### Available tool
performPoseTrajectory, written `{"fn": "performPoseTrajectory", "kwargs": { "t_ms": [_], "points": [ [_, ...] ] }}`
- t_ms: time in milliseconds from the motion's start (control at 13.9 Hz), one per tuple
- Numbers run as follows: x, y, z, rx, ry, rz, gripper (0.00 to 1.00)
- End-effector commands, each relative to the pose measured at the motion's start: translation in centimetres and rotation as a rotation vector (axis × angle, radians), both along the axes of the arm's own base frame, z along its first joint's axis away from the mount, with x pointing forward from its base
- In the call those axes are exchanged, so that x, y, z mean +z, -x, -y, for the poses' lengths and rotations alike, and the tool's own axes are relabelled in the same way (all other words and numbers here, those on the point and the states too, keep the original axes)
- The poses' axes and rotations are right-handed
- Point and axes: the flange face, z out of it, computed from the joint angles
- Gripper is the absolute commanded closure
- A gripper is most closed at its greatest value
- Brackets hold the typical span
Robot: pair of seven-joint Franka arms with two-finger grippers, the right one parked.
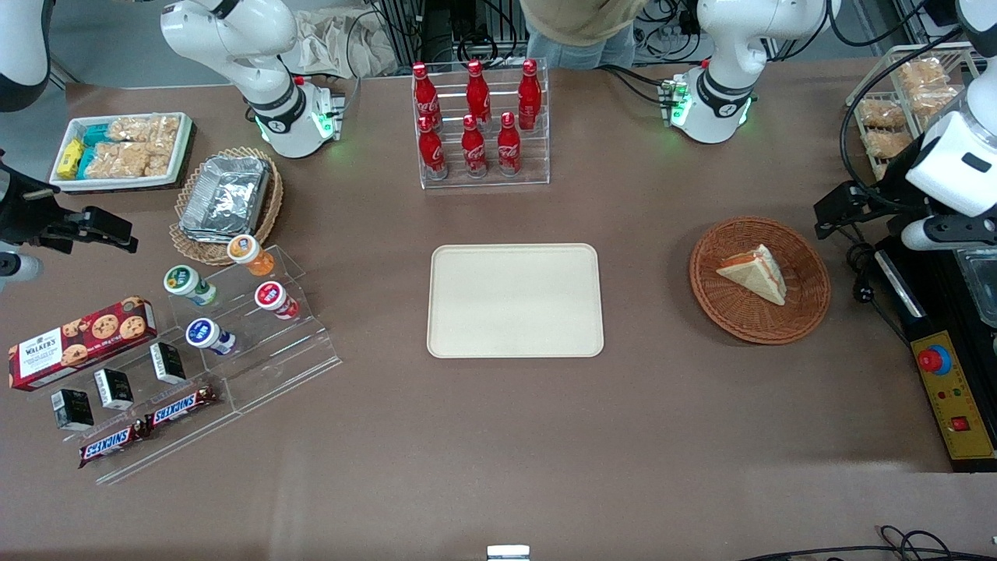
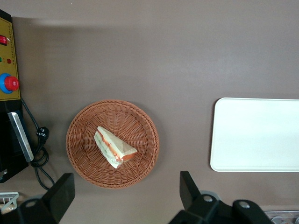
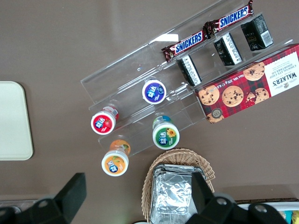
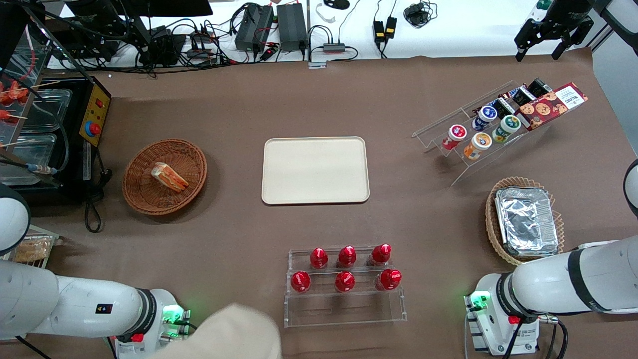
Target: Place sandwich from basket to tray
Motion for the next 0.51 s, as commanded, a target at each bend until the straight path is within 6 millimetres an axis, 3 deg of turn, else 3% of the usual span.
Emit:
{"fn": "performPoseTrajectory", "kwargs": {
  "t_ms": [0,289,433],
  "points": [
    [0.3,-0.1,0.0,-0.009,-0.014,-0.009,0.0],
    [0.0,-0.3,-0.6,0.046,-0.013,-0.023,0.0],
    [-1.1,0.6,-0.9,0.302,-0.028,-0.104,0.0]
  ]
}}
